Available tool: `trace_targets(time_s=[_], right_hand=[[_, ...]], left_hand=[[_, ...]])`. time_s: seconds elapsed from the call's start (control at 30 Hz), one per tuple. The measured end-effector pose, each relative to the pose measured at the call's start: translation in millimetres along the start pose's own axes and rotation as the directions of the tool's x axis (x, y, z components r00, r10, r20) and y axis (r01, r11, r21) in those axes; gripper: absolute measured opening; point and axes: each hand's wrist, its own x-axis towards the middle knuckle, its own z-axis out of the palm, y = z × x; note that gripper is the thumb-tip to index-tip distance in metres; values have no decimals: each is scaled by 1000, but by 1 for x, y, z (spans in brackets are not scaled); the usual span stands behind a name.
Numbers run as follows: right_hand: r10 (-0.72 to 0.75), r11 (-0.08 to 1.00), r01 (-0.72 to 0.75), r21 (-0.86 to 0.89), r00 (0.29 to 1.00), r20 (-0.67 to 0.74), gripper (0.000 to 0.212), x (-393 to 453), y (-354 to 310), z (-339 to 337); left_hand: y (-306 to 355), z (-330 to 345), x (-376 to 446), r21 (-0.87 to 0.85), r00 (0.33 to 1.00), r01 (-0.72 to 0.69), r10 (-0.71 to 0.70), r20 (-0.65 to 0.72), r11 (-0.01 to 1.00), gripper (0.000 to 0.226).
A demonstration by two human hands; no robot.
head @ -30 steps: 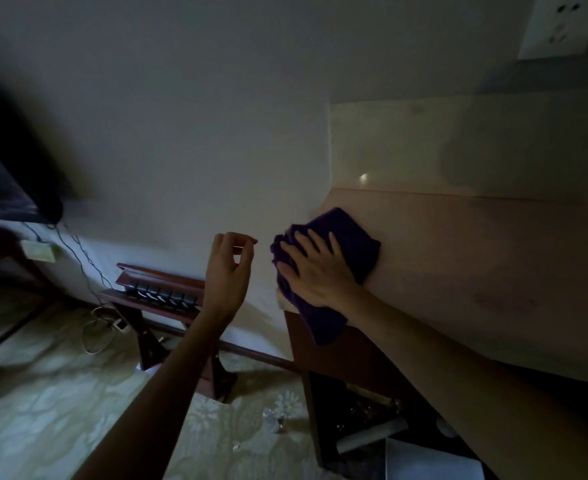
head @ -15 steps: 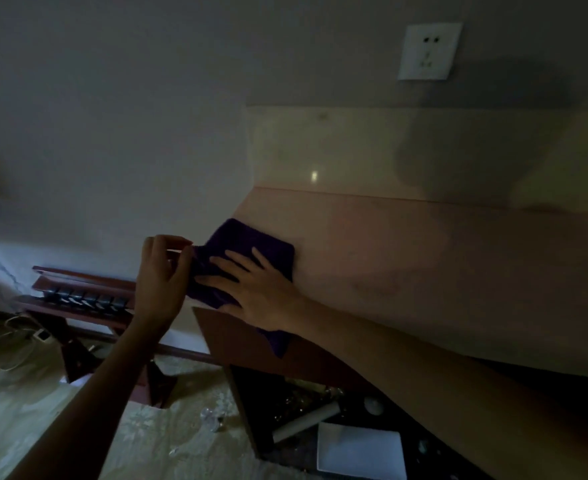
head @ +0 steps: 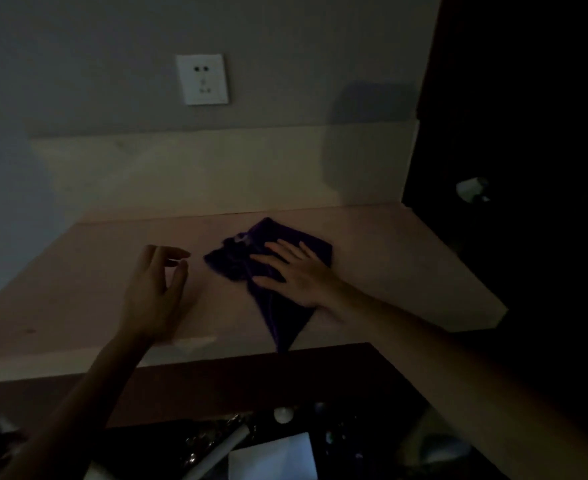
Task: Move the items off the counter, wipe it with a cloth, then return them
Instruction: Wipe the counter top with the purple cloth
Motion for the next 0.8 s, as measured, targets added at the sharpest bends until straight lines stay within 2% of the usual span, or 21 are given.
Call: trace_targets(time_s=[0.13, 0.23, 0.33, 0.47, 0.67, 0.8], right_hand=[[273, 962, -273, 7, 961, -50, 64, -41, 86, -20], [388, 920, -391, -2, 914, -121, 66, -73, 118, -26], [447, 890, -456, -14, 879, -164, 67, -103, 128, -29], [525, 844, -536, 3, 826, -203, 69, -136, 124, -28], [647, 727, -683, 68, 649, -401, 62, -168, 94, -11], [650, 720, -690, 68, 638, -412, 61, -171, 91, -10]], left_hand=[[54, 56, -1, -7, 975, -90, 89, 204, 996, 28], [94, 82, -10, 33, 904, -238, 209, 373, 971, 47], [123, 94, -24, 125, 867, -287, 202, 456, 950, 59], [132, 97, -38, 219, 878, -305, 184, 443, 927, 62], [130, 101, -44, 297, 881, -331, 180, 438, 896, 57], [131, 102, -44, 343, 887, -358, 201, 417, 869, 54]])
